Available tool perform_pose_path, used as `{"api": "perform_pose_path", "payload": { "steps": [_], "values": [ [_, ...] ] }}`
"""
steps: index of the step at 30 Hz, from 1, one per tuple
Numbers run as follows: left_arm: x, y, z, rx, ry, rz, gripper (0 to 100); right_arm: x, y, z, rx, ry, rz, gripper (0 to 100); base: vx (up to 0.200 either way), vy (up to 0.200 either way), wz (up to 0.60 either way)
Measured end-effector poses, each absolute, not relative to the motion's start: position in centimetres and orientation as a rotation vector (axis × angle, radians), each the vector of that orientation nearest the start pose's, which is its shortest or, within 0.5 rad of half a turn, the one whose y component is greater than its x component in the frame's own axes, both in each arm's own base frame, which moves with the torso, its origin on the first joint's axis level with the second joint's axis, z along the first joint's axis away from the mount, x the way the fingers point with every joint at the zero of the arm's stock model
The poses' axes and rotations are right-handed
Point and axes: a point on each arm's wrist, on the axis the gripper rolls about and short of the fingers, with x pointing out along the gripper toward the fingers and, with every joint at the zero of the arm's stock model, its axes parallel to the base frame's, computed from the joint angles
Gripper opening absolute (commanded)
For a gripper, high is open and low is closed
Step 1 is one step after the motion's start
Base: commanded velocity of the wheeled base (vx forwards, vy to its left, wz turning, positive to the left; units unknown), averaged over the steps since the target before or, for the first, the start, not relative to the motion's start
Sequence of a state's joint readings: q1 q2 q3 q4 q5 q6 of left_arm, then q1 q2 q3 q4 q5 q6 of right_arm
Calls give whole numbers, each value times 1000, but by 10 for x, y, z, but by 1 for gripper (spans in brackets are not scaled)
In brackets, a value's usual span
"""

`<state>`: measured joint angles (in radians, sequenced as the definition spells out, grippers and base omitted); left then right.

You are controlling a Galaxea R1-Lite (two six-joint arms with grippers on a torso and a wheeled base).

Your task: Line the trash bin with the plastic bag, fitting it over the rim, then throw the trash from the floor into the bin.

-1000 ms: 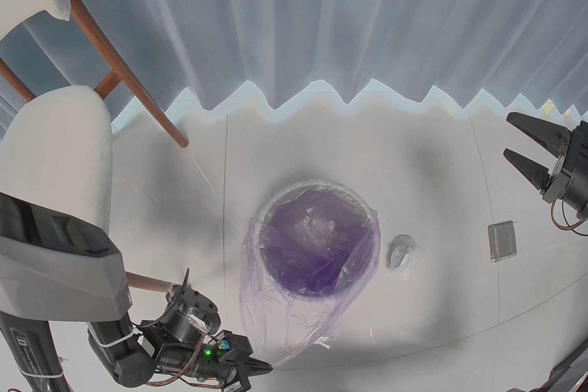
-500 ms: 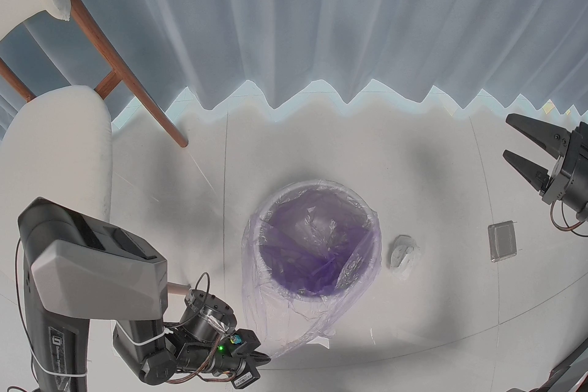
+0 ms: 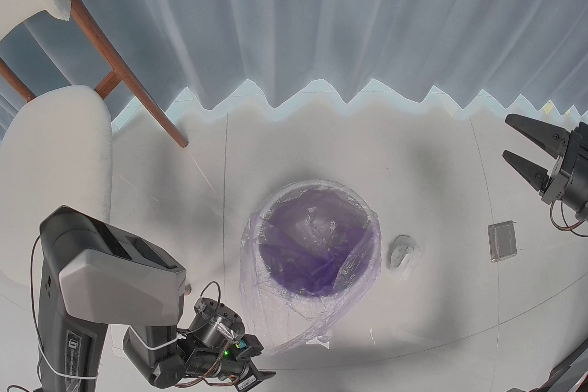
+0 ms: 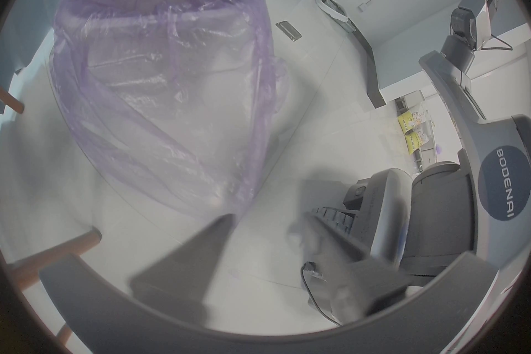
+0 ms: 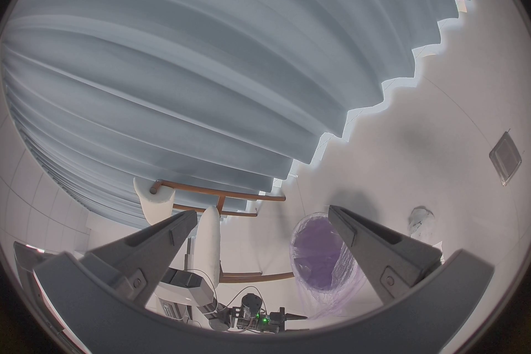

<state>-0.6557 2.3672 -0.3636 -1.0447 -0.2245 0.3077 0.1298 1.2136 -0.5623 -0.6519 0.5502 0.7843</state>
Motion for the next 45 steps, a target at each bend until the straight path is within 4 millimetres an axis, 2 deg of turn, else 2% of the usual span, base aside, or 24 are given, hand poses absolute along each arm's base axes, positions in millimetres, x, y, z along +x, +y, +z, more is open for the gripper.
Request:
{"api": "perform_pose_path", "payload": {
  "steps": [6,11,17,26,32,35,41,45],
  "values": [
    [198,-161,-60,467,873,-956,100,177,35,235,753,268,644,100,0,0,0],
    [189,-154,-38,448,836,-958,100,177,35,234,754,272,642,100,0,0,0],
    [179,-147,14,381,661,-997,100,178,35,232,756,279,639,100,0,0,0],
    [151,-125,99,162,341,-1011,100,182,39,226,761,319,641,100,-200,0,0],
    [133,-111,151,8,125,-1024,100,189,50,207,763,416,646,100,-200,0,0],
    [132,-111,177,-36,62,-1041,100,192,55,198,760,463,646,100,-200,0,0],
    [134,-113,235,-117,-27,-1081,100,198,70,176,748,570,643,100,0,0,0],
    [131,-106,270,-250,-77,-1084,100,206,84,159,730,638,600,100,0,0,0]
  ]
}}
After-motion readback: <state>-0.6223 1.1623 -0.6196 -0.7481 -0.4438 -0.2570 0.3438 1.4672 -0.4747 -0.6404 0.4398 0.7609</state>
